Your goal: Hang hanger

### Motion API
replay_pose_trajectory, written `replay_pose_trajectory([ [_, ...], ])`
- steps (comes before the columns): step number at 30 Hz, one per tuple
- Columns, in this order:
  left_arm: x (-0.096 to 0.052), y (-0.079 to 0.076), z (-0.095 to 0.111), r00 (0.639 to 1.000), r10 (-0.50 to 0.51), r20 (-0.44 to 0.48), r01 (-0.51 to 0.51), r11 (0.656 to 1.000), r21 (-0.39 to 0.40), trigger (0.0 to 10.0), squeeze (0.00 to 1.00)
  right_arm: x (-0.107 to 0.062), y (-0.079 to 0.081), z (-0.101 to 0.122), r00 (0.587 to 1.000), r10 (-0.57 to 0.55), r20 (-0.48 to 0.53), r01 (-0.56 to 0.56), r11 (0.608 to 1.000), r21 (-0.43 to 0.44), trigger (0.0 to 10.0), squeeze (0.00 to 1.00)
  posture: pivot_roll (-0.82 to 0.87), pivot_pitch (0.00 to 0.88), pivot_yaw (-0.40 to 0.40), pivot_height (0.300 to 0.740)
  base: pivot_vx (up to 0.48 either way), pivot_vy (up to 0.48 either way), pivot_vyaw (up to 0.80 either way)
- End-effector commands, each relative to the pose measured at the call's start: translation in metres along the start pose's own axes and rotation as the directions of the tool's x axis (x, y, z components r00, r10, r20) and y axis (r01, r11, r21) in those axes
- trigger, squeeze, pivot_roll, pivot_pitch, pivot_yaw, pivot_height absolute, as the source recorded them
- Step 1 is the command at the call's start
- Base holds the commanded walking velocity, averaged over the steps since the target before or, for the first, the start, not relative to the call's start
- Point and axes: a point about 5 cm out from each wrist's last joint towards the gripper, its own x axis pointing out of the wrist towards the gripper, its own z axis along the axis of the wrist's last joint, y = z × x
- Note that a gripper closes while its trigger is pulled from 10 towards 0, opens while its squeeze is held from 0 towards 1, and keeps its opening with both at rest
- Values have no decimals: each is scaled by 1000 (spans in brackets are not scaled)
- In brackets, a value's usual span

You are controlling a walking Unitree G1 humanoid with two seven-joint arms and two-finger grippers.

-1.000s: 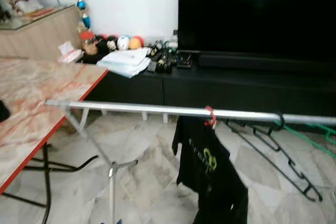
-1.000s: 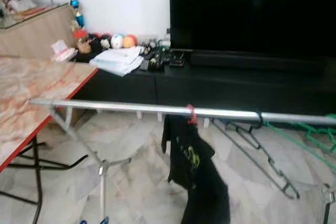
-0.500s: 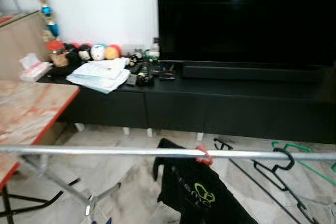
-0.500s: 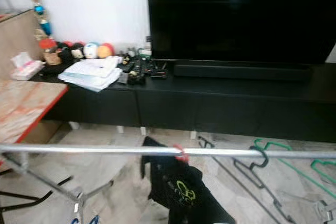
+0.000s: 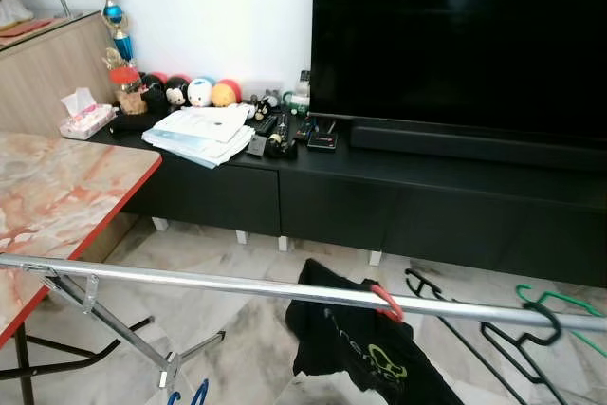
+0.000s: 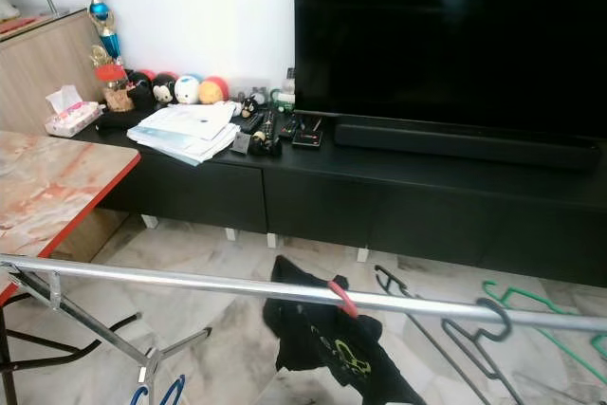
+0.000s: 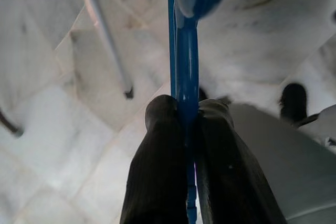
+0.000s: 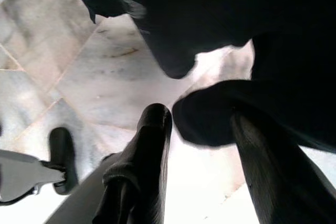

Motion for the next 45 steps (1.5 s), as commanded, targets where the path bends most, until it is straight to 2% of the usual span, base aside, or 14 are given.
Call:
replay_pose_trajectory([
  [1,-1,4,-1,1000,10,8,-10,1000,26,10000,0,0,2,0,1000,5,-4,-5,1000,3,10000,0,-48,0,36,740,0,0,0],
  [4,-2,5,3,998,27,60,-28,999,22,10000,0,0,1,0,1000,5,-5,-5,1000,1,10000,0,-43,0,34,740,0,0,0],
  [7,-1,2,7,997,-11,78,4,996,91,10000,0,0,1,0,1000,6,-6,-6,1000,-2,10000,0,-42,0,35,740,0,0,0],
  [10,-4,8,74,928,-153,339,79,972,222,10000,0,0,0,0,1000,9,-5,-9,1000,-15,10000,0,-38,0,33,740,0,0,0],
  [13,-9,9,73,917,-205,343,99,948,301,10000,0,0,0,0,1000,11,-4,-11,1000,-19,10000,0,-29,0,28,740,0,0,0],
  [15,-18,18,74,899,-228,374,63,912,405,10000,0,0,-1,1,1000,16,-6,-16,999,-34,10000,0,-21,0,23,740,0,0,0],
  [16,-18,18,74,899,-228,374,63,912,405,10000,0,0,-1,1,1000,16,-6,-16,999,-34,10000,0,-21,0,23,740,0,0,0],
  [19,-26,20,74,884,-313,348,115,866,487,10000,0,0,-1,1,1000,19,-6,-19,999,-41,10000,0,-19,0,22,740,0,0,0],
  [21,-32,17,68,875,-407,263,212,809,548,10000,0,0,-1,1,1000,21,-3,-21,999,-42,10000,0,-19,0,22,740,0,0,0],
  [23,-38,18,68,867,-444,227,229,759,610,10000,0,0,-1,2,1000,22,1,-22,999,-40,10000,0,-20,0,22,740,0,0,0],
  [27,-50,29,103,839,-396,373,109,794,597,10000,0,0,-1,2,1000,24,0,-24,999,-46,10000,0,-7,0,14,740,0,0,0],
  [31,-55,21,135,792,-421,443,72,784,617,10000,0,0,-1,4,999,33,14,-33,999,-36,10000,0,-13,0,17,740,0,0,0],
  [39,-59,7,145,781,-450,433,81,760,645,10000,0,0,0,5,999,38,25,-37,999,-27,10000,0,-23,0,18,740,0,0,0],
  [45,-69,7,155,757,-430,493,43,784,619,10000,0,0,-1,5,999,42,25,-41,999,-35,10000,0,-17,0,11,740,0,0,0],
])
